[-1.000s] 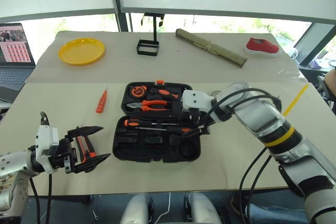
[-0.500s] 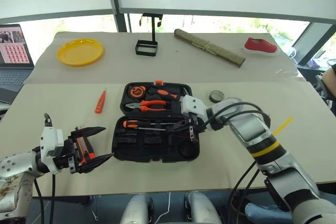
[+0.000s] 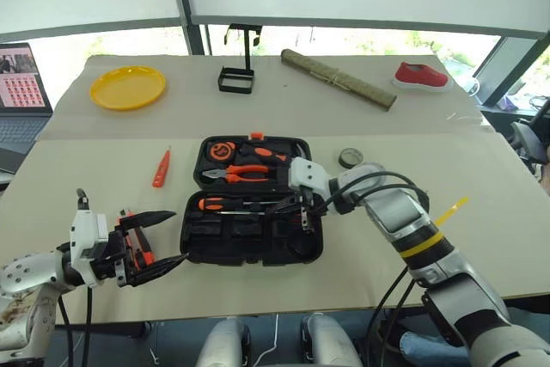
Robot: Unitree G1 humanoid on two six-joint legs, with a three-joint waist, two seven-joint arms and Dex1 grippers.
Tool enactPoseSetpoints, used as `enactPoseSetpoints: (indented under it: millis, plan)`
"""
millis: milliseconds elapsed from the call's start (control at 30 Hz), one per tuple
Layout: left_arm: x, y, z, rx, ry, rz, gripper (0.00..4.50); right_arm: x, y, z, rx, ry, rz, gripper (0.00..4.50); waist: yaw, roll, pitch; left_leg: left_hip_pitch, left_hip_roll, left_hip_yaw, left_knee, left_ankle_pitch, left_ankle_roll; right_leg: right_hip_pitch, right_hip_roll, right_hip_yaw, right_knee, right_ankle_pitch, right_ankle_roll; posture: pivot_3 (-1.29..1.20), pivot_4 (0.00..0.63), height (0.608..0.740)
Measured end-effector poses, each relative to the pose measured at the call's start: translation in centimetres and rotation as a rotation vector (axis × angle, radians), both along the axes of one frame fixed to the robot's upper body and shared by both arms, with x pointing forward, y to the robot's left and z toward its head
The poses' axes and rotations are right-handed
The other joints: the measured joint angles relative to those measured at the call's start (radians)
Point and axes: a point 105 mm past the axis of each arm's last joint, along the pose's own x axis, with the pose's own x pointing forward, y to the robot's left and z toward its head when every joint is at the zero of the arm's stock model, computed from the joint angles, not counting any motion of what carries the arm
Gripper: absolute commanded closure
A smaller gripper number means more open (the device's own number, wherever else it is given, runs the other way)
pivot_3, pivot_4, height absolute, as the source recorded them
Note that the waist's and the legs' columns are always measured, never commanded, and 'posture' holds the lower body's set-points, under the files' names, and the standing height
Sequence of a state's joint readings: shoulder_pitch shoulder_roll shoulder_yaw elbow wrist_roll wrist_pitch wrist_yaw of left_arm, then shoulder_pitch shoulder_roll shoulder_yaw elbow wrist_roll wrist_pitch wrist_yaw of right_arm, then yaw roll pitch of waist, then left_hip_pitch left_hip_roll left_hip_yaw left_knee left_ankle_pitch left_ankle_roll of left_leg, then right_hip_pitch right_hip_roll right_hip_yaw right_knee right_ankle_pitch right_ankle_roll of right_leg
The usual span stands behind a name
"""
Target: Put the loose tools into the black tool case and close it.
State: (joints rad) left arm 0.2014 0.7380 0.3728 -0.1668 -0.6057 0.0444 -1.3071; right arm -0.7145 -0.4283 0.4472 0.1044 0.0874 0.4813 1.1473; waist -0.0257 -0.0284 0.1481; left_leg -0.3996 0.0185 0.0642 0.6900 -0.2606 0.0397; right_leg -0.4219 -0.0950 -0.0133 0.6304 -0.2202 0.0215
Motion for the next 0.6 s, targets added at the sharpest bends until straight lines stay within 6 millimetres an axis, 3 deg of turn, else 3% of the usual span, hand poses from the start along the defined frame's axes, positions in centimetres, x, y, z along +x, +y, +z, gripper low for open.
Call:
enactPoseSetpoints:
  millis: [133,167,233,333,433,533,600]
  plan:
    - [0.0,0.2,0.1,-0.016,-0.015,0.052,0.0,-0.5,0.1,0.3,0.059,0.016,-0.012,4.42,-0.001,0.0,0.0,0.0,0.0,0.0,-0.003,0.001,-0.002,-0.001,0.0,0.0,0.0,0.0,-0.001,0.0,0.15,0.74]
    - [-0.1,0.6,0.2,-0.021,-0.019,0.084,0.0,-0.9,0.1,0.4,0.11,0.034,-0.014,3.9,0.0,0.0,0.0,-0.001,0.0,0.0,-0.004,0.001,-0.002,-0.002,0.0,0.0,-0.001,0.0,-0.001,0.0,0.15,0.74]
    - [-0.4,2.3,0.4,-0.047,-0.031,0.194,0.0,-2.1,-0.9,1.8,0.261,0.062,-0.012,3.42,0.006,0.0,0.0,-0.004,0.0,0.0,-0.006,0.001,-0.002,-0.005,-0.001,0.0,-0.001,0.0,-0.001,0.0,0.15,0.74]
    - [-1.3,5.0,0.8,-0.072,-0.044,0.35,0.0,-2.7,-4.0,3.4,0.339,0.03,-0.066,2.37,0.012,0.0,0.0,-0.004,-0.001,0.0,-0.008,0.001,-0.002,-0.004,-0.004,-0.002,-0.005,0.0,0.0,0.0,0.15,0.74]
    - [-2.4,7.1,0.9,-0.095,-0.055,0.482,0.0,-3.5,-6.5,3.2,0.393,0.006,-0.125,1.33,0.015,-0.001,0.0,-0.003,-0.002,0.0,-0.009,0.0,-0.002,-0.002,-0.004,-0.002,-0.008,-0.001,0.0,0.0,0.15,0.74]
    - [-3.7,10.5,0.4,-0.119,-0.071,0.716,0.0,-4.6,-8.6,3.8,0.572,-0.05,-0.146,0.32,0.016,-0.001,0.0,-0.002,-0.001,0.0,-0.009,0.0,-0.002,-0.001,-0.003,-0.002,-0.007,-0.001,0.001,0.0,0.15,0.74]
    - [-4.1,12.2,0.1,-0.093,-0.067,0.827,0.0,-4.6,-9.7,4.6,0.638,-0.114,-0.176,0.07,0.014,-0.001,0.0,-0.002,-0.001,0.0,-0.009,0.0,-0.002,-0.001,-0.002,-0.001,-0.007,-0.001,0.001,0.0,0.15,0.74]
